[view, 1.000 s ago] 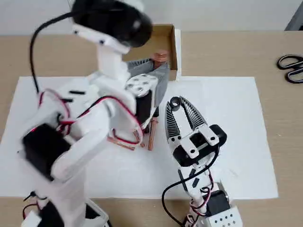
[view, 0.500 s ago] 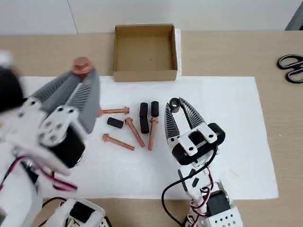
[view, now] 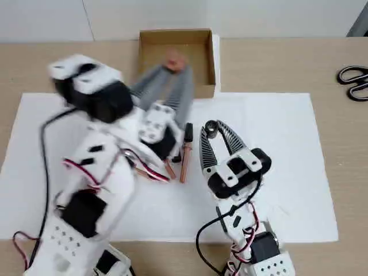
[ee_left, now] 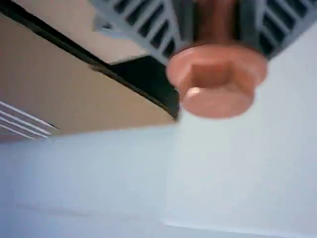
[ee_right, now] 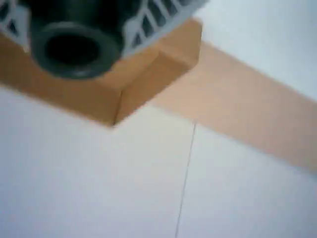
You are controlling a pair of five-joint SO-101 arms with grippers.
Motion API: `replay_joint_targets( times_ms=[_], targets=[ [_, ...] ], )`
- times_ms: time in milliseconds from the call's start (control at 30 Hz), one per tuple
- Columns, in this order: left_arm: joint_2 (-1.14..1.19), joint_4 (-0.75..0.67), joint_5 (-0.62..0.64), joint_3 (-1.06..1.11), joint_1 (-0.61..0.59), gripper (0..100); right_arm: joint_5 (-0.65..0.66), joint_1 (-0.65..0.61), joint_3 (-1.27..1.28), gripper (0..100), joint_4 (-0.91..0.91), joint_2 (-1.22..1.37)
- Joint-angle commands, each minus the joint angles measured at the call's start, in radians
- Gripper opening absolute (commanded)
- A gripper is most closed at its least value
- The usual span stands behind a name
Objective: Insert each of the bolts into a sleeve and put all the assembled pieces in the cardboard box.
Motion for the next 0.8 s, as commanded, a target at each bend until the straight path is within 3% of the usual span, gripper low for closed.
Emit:
replay_joint_targets(
  times_ms=[0,233,433,767],
  targets=[
    [0.041,-0.048,0.003,-0.001,0.041,1,0.006,-0.01,0.005,0.5,0.079,-0.018],
    [0.126,-0.075,-0.014,0.007,0.044,1,0.002,-0.01,0.003,0.5,0.088,-0.019],
    [0.124,-0.169,-0.048,0.054,0.044,1,-0.097,-0.008,0.005,0.5,-0.111,-0.018],
    [0.124,-0.169,-0.046,0.09,0.046,1,-0.092,-0.008,0.003,0.5,-0.179,-0.019]
  ],
)
